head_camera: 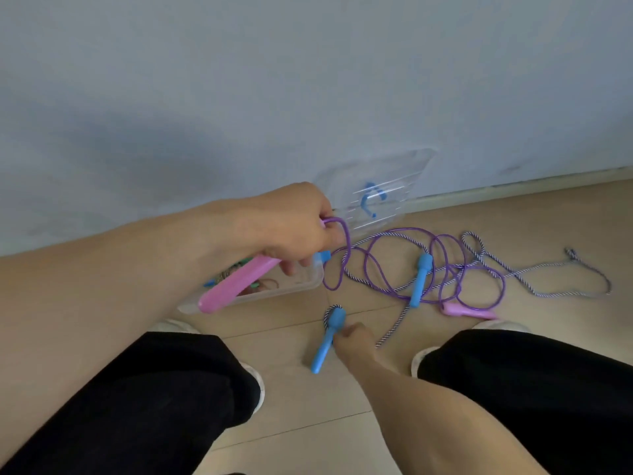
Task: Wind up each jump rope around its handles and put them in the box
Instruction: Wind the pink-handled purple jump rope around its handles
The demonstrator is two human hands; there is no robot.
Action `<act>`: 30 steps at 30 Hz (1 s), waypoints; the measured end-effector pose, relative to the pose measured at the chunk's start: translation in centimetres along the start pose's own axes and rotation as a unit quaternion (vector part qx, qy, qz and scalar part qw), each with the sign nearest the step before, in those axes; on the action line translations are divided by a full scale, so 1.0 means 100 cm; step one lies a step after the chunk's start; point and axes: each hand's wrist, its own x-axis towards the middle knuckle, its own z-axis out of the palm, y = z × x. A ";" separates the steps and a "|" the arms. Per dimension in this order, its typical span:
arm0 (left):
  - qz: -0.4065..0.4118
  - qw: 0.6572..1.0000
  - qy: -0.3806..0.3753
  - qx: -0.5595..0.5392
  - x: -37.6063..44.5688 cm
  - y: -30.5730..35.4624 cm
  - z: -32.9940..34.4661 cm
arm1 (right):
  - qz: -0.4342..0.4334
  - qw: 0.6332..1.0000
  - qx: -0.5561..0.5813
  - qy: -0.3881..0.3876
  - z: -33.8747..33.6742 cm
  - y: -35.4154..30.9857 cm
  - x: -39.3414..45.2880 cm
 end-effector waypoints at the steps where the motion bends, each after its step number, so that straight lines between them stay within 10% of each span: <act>1: -0.003 1.000 -0.011 0.004 0.001 0.000 0.002 | -0.005 0.998 0.009 0.061 -0.010 0.002 0.004; 6: 0.007 0.999 -0.043 0.017 0.018 0.025 0.018 | 0.011 0.953 -0.078 0.292 -0.105 0.021 0.057; 18: -0.021 0.991 -0.080 0.108 0.065 0.071 0.060 | -0.031 0.902 -0.430 0.027 -0.170 0.082 0.124; 25: -0.049 0.996 0.048 0.051 0.067 0.078 0.055 | -0.065 0.993 -0.032 0.091 -0.303 -0.011 0.081; 30: 0.021 0.953 0.178 -0.242 0.047 0.092 0.036 | -0.150 0.916 0.346 0.137 -0.416 -0.120 -0.036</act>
